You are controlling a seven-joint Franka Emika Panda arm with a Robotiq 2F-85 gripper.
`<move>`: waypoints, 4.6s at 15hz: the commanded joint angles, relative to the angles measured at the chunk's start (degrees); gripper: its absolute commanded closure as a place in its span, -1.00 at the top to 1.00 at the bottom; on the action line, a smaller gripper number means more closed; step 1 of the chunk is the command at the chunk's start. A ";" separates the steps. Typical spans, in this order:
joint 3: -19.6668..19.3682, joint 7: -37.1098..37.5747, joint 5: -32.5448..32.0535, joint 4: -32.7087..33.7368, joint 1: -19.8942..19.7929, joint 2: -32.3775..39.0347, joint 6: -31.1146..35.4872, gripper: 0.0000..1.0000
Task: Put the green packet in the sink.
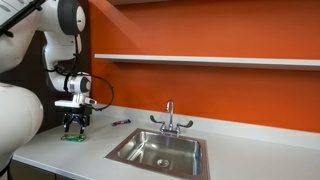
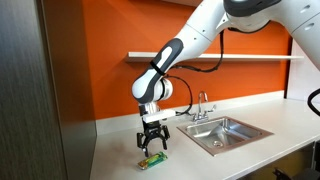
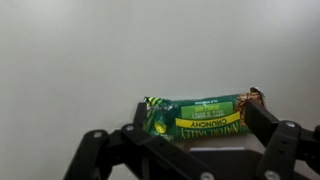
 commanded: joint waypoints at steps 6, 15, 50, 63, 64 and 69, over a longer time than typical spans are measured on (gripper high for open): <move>-1.89 15.12 3.04 -6.87 1.89 -4.92 6.09 1.00; -2.55 31.18 4.74 -8.61 3.29 -5.91 11.67 1.00; -4.43 52.00 10.72 -9.53 1.81 -3.96 14.53 1.00; -4.07 50.97 10.90 -4.75 1.91 1.24 12.53 1.00; -4.06 50.93 10.92 -4.40 1.94 1.64 12.44 1.00; -4.03 50.68 11.04 -3.33 1.97 2.66 12.08 0.50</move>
